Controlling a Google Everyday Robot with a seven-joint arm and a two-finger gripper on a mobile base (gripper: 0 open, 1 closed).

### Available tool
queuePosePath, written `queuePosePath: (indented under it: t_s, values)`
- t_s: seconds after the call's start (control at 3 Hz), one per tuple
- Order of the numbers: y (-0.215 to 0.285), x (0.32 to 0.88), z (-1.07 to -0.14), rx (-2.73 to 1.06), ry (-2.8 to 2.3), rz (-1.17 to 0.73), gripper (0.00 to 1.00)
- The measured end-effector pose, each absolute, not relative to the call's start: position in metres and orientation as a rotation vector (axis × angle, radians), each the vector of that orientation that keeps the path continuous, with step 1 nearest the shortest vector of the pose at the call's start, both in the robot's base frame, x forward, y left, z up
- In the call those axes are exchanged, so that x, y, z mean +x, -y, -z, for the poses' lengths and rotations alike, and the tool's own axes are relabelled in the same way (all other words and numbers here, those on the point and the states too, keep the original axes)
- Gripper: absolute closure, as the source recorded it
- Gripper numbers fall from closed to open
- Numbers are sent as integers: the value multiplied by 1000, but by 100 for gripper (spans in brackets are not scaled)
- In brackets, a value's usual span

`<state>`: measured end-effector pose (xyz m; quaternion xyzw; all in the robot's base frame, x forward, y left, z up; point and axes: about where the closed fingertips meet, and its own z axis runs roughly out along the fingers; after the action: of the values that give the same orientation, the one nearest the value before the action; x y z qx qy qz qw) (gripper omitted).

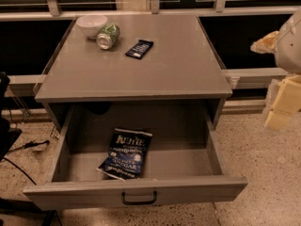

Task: Pick blue chip bag from top drawer and place on counter

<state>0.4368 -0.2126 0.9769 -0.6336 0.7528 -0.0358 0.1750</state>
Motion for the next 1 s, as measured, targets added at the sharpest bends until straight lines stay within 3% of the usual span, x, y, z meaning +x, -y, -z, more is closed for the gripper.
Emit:
queuePosePath:
  t_s: [1.0]
  values:
    - [197, 439, -1002, -1886, -1638, -53, 0]
